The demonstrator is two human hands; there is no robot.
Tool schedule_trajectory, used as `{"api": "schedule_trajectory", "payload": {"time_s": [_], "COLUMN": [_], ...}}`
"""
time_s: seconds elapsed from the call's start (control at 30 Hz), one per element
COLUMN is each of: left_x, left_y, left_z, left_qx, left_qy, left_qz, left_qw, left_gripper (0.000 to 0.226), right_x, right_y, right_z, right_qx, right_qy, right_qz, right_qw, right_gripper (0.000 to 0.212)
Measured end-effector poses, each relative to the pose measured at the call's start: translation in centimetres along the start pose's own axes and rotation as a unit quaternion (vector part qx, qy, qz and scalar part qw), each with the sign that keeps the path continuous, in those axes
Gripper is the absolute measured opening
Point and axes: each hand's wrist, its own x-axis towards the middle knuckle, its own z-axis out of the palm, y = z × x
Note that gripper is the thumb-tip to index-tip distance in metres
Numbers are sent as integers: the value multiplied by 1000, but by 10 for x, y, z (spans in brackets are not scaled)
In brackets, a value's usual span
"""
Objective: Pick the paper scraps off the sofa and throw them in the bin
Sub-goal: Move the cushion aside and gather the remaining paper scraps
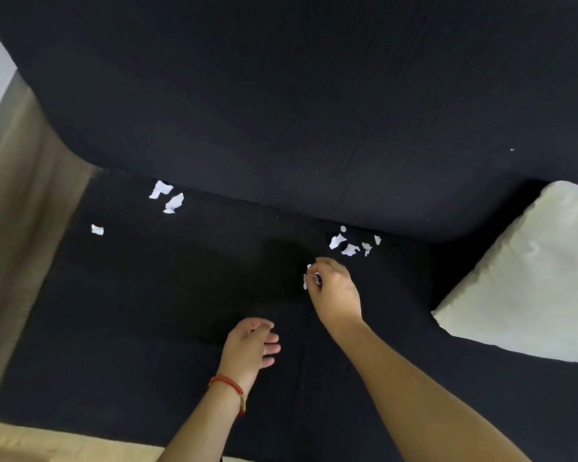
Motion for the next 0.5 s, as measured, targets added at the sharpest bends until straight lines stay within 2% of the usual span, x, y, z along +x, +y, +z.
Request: {"api": "schedule_trajectory", "payload": {"time_s": [0.13,0.23,0.33,0.5], "left_x": [4,4,2,-2], "left_y": [18,25,26,34], "left_z": [-5,-8,-7,1], "left_qx": [-15,-24,-36,-69], "left_qy": [-11,-15,-20,-46], "left_qz": [25,34,31,-2], "left_qw": [999,999,999,997], "left_gripper": [16,16,15,13], "right_x": [-11,-15,-17,-20], "right_y": [-2,-1,-3,-7], "right_z": [6,6,8,17], "right_qx": [-30,10,83,51], "right_qy": [40,51,3,-26], "right_qz": [10,75,130,104], "right_qw": [999,996,988,993], "right_gripper": [57,79,79,57]}}
